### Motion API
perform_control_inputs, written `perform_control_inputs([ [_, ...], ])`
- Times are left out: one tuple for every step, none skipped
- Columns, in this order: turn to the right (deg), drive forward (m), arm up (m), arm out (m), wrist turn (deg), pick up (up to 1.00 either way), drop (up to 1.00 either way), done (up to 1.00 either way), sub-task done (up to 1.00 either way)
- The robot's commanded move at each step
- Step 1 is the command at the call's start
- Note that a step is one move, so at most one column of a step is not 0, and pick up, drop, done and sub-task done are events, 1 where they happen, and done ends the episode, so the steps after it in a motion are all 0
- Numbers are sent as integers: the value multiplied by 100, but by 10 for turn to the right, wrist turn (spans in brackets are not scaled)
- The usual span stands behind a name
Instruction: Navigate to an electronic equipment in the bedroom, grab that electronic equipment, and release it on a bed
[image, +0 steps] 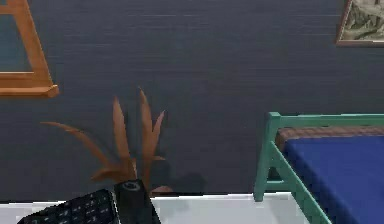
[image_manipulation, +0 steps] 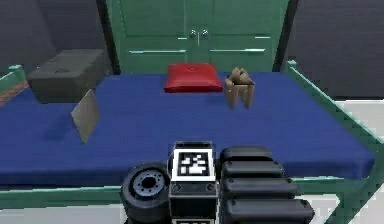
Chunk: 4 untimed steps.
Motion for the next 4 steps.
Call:
perform_control_inputs([
  [450,0,0,0,0,0,0,0,0],
  [450,0,0,0,0,0,0,0,0],
  [450,0,0,0,0,0,0,0,0],
  [360,0,0,0,0,0,0,0,0],
])
